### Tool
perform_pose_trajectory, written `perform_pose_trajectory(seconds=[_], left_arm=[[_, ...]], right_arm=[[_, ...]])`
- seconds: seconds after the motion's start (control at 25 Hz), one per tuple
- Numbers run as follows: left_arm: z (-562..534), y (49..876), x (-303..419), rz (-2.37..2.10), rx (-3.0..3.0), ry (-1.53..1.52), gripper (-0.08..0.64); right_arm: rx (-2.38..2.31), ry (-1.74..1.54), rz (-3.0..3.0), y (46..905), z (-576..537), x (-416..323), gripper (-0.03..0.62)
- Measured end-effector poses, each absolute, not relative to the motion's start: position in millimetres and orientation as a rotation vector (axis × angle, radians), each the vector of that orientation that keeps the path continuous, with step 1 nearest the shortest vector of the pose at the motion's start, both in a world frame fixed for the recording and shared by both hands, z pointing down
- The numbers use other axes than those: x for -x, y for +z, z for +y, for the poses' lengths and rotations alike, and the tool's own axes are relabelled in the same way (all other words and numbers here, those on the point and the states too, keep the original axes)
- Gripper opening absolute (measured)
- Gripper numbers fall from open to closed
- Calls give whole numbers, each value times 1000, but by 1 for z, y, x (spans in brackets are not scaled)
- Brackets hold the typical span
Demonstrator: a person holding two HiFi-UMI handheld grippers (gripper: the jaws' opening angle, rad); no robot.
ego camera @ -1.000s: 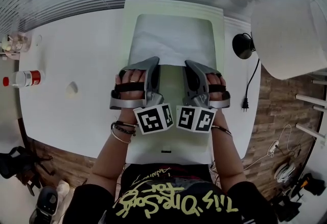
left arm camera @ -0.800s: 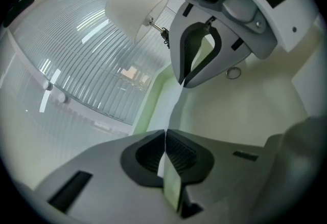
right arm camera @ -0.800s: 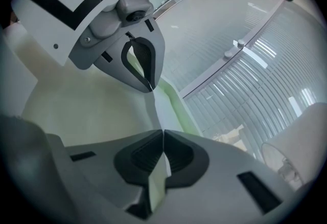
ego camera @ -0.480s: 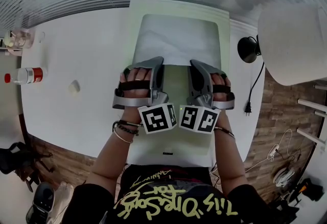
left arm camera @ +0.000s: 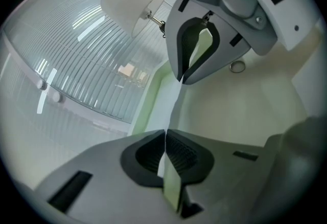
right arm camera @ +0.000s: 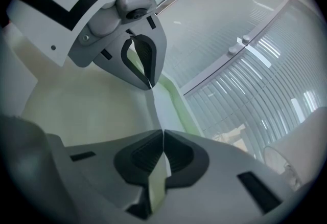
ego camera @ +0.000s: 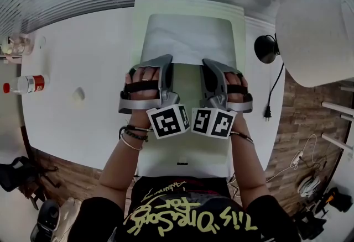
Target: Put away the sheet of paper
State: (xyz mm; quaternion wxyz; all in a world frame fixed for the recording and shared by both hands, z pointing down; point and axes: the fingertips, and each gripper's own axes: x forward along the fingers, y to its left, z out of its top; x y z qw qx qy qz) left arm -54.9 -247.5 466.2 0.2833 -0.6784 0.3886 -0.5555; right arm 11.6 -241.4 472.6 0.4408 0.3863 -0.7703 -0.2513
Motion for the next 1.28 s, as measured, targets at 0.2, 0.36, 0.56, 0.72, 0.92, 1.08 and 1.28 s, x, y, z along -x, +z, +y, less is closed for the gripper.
perform_pose_trajectory(seconds=[0.2,0.36,0.56,0.72,0.92,1.08,1.28], left_arm=[[-254,466,54,1058,1827,-1481,8],[-254,465,56,1066,1824,-1484,8],[-257,466,59,1079,1834,-1498,8],[-258,467,60,1086,1838,-1497,9],[-257,470,61,1092,1867,-1493,33],[-256,474,63,1094,1891,-1507,130],[-253,477,65,1079,1894,-1527,169]], right_arm=[[-955,-648,-1898,472,-247,-14,8],[-952,-652,-1889,472,-247,-14,8],[-951,-636,-1884,473,-249,-14,9],[-944,-616,-1890,475,-250,-13,9],[-939,-590,-1916,477,-248,-12,11],[-927,-557,-1936,480,-247,-9,70],[-896,-547,-1930,485,-243,-8,131]])
